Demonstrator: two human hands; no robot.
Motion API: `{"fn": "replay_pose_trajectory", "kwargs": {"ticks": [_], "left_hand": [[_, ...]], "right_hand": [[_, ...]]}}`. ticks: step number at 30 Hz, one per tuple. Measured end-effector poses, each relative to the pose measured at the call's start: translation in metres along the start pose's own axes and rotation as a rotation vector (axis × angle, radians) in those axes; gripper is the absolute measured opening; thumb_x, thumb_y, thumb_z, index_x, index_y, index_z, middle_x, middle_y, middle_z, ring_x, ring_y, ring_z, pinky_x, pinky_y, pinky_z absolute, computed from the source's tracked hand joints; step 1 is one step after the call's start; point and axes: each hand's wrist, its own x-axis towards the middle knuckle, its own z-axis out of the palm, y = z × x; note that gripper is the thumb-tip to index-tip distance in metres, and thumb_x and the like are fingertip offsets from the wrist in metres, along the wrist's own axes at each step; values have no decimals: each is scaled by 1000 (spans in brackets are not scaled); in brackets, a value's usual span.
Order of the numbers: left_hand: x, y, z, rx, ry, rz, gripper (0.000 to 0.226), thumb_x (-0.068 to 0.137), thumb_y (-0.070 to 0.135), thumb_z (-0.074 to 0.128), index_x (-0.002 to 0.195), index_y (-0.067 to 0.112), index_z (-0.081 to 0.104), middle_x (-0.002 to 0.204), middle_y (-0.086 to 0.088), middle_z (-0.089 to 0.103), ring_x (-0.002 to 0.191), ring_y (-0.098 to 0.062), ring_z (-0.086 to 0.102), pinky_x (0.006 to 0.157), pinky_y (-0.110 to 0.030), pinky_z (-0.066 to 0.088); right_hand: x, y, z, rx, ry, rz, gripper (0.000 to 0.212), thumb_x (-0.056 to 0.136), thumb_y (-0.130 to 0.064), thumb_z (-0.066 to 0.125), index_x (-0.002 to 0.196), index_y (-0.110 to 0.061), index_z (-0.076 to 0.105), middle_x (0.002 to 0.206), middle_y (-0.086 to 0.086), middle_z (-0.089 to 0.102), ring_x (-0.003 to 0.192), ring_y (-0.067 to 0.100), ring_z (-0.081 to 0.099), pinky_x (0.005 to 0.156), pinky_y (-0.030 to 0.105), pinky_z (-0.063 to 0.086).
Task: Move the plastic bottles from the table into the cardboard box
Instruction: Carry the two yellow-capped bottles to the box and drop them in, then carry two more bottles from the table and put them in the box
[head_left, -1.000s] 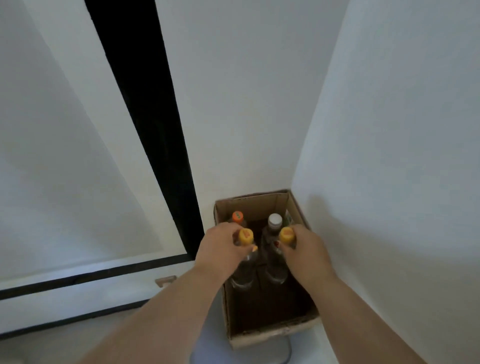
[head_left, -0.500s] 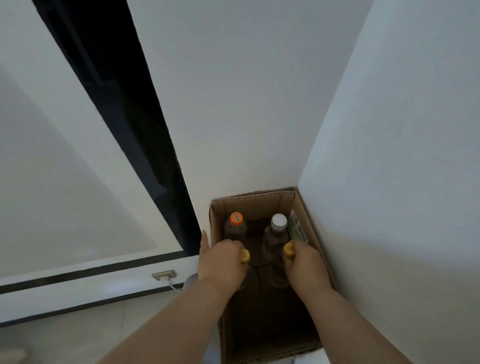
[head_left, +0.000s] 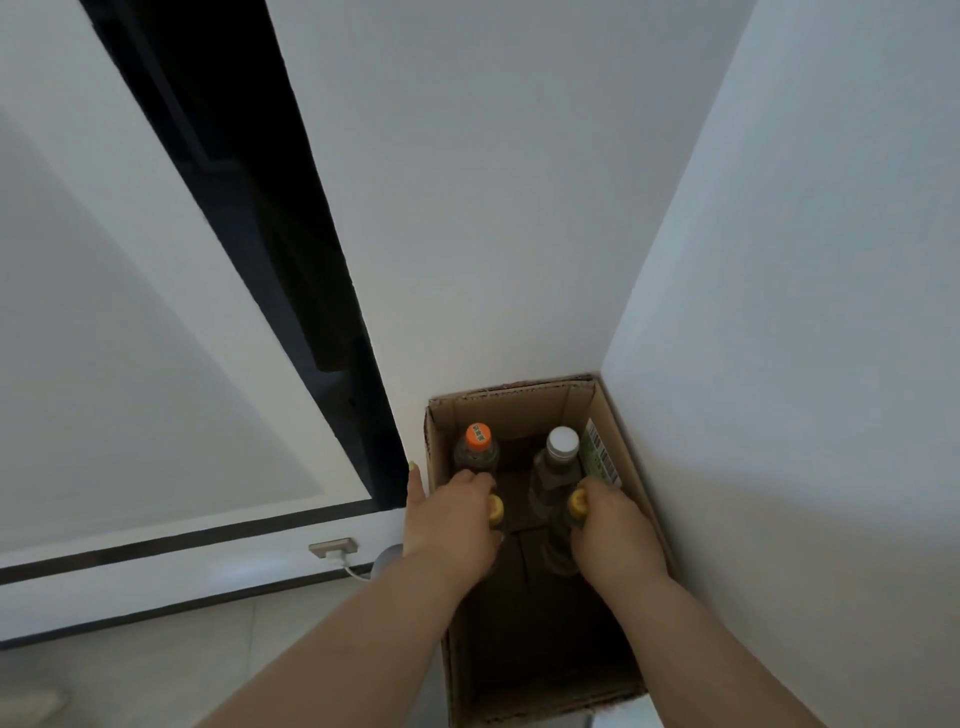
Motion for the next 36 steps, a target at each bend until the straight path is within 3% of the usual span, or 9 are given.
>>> {"fn": "replay_pose_trajectory", "kwargs": {"ticks": [5,13,18,21,23,27,32,34,36], "left_hand": [[-8,-3,-6,-45,34,22,60,87,34,65,142,32,41,143,10,49,134,-14,48,123,-53,-5],[-28,-8,-29,-148,142,4,67,88,37,65,147,33,33,150,10,43,136,-13,46,124,-51,7],[-58,-15,-66,-232,317,13,71,89,41,63,151,30,30,155,9,38,140,-15,40,122,-46,21],[-92,-20,-100,-143,434,38,78,94,49,53,156,32,10,167,8,10,154,-16,11,125,-42,7],[-121,-24,-124,-10,534,72,81,95,57,42,156,33,-6,167,5,-12,154,-19,-10,122,-42,-6],[-197,-44,-158,200,755,191,92,89,63,39,157,27,-11,164,-6,-24,152,-30,-19,120,-53,-6],[-315,-75,-178,268,873,250,99,86,58,51,158,22,-7,167,-13,-12,153,-37,-6,120,-58,4],[-365,-82,-183,170,896,291,96,88,57,47,157,25,-11,167,-9,-14,153,-33,-9,121,-56,2],[-422,-86,-191,-85,908,396,91,88,57,46,156,34,-10,168,3,-14,154,-20,-11,123,-50,3]], "right_hand": [[-4,-4,-2,13,32,-30,59,90,-15,62,145,-22,42,145,5,51,128,28,54,102,40,48],[-24,-16,-24,59,162,-181,57,85,-28,67,139,-27,47,139,-4,54,124,22,55,94,37,52],[-59,-48,-62,100,345,-351,59,91,-32,60,146,-21,41,151,-1,44,139,20,40,108,35,40],[-103,-75,-91,41,419,-484,67,94,-46,50,152,-26,26,164,-1,21,151,21,19,118,39,31],[-136,-92,-107,-73,484,-546,76,89,-63,30,156,-32,6,167,0,-1,154,24,0,123,43,19],[-219,-114,-119,-291,660,-598,79,85,-73,5,147,-38,-31,160,4,-32,147,29,-28,121,49,-4],[-343,-125,-100,-351,846,-607,86,89,-71,18,154,-29,-19,164,12,-18,150,35,-17,121,55,4],[-394,-129,-92,-274,874,-648,86,89,-71,20,153,-30,-20,164,9,-22,150,30,-21,122,50,-2],[-451,-135,-84,-41,841,-749,85,89,-72,26,152,-37,-19,164,-3,-23,150,15,-24,120,37,-7]]}}
